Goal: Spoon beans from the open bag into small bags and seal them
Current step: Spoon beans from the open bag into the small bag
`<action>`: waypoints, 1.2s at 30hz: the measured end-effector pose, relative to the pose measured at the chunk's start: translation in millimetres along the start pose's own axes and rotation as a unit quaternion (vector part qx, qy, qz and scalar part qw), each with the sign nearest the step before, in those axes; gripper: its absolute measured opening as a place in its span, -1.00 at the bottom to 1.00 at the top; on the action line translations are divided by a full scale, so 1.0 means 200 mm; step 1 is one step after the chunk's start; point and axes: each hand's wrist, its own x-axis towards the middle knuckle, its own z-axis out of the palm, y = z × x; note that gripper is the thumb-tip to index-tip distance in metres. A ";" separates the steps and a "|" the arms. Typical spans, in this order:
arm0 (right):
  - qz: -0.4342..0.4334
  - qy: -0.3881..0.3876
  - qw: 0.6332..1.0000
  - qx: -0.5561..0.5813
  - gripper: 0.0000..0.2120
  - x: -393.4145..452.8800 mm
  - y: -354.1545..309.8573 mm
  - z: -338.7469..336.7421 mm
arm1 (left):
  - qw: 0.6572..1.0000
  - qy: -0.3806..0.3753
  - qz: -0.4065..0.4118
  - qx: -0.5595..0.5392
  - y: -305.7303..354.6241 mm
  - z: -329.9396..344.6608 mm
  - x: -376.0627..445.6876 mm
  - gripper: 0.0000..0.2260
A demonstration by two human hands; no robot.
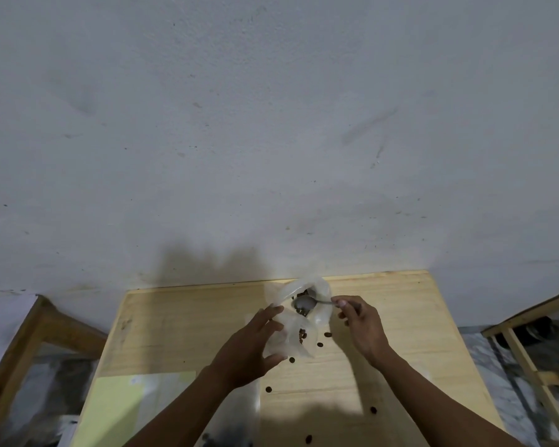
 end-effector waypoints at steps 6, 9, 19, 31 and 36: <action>0.189 -0.011 0.975 0.114 -0.77 -0.05 0.00 0.04 | 1.000 -0.014 -0.001 -0.004 0.04 0.02 0.01 -0.58; 0.269 -0.026 0.945 0.184 -0.75 -0.04 -0.04 0.05 | 1.000 -0.004 0.008 -0.003 0.08 0.00 0.03 -0.58; 0.203 0.006 0.957 0.206 -0.74 -0.02 -0.15 -0.05 | 0.997 0.050 0.040 0.039 0.05 -0.05 0.03 -0.60; 0.054 -0.015 0.992 0.113 -0.75 -0.08 -0.65 -0.31 | 0.981 0.098 -0.156 -0.068 0.15 -0.13 0.04 -0.42; -0.075 -0.079 0.991 -0.074 -0.78 -0.21 -0.79 -0.24 | 0.968 0.109 -0.172 -0.144 0.27 -0.16 0.08 -0.61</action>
